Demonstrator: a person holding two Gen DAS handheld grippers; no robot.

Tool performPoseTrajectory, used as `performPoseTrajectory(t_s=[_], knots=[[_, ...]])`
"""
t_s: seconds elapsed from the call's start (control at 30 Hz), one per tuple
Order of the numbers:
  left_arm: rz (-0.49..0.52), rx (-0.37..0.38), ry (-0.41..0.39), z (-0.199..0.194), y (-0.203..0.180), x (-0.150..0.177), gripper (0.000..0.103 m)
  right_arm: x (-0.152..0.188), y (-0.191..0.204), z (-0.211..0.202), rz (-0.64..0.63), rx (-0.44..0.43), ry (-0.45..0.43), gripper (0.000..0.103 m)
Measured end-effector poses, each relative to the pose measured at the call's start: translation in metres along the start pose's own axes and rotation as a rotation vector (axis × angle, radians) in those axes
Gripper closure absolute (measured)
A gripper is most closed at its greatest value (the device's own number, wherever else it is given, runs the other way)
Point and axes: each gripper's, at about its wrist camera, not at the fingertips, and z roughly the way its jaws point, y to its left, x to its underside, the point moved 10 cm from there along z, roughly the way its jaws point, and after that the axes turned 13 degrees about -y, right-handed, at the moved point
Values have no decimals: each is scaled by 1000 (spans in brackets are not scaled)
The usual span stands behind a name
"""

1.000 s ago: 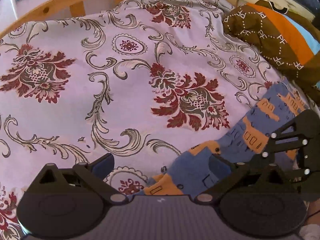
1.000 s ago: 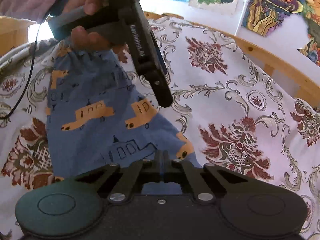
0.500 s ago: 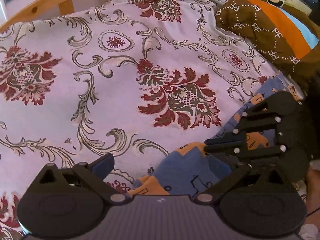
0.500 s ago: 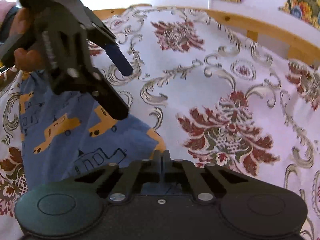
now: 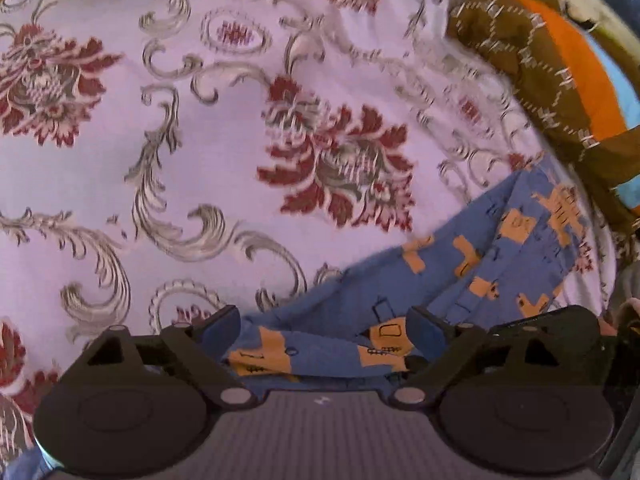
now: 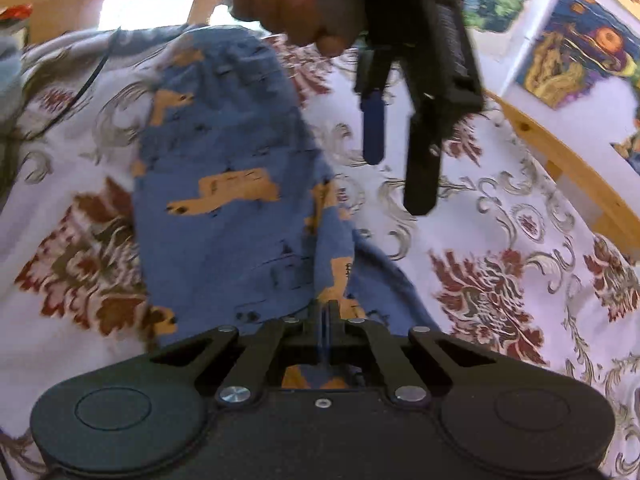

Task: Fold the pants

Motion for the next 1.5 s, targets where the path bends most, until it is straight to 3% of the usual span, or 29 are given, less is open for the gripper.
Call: performPoseTrajectory(t_s=[0.13,0.23,0.4,0.53,0.63,0.77,0.93,1.0,1.07,1.17,1.27,1.4,1.43,1.5], knots=[[26,-92,48,3,2,2,14,1,8,-4,1,-40,2,103],[12,-141,36,2,8,-5,14,2,14,-6,-13,-71,2,103],[5,-192,21,5,19,-19,14,1,19,-13,-23,-108,-9,103],[13,-191,84,14,22,-14,14,-3,22,-18,-28,-126,-23,103],[67,-238,166,23,23,-1,20,-4,29,-20,-31,-149,-30,103],[109,-290,230,38,26,10,38,-3,34,-19,-34,-156,-27,103],[-6,-336,314,52,41,17,56,-6,30,-20,-22,-139,-41,103],[-25,-349,344,54,44,20,81,-8,24,-21,-14,-112,-55,103],[-36,-361,354,55,45,22,93,-9,12,-20,10,-59,-65,87],[4,-373,340,51,40,15,95,-5,-9,-18,96,-6,-58,70],[62,-381,311,45,34,-3,95,4,-22,-14,188,-7,-32,62],[62,-369,290,44,37,-25,95,15,-33,-7,212,18,-2,68],[60,-364,284,45,39,-30,95,16,-38,-6,216,47,0,79],[43,-352,263,50,45,-36,95,20,-51,-3,239,101,7,83]])
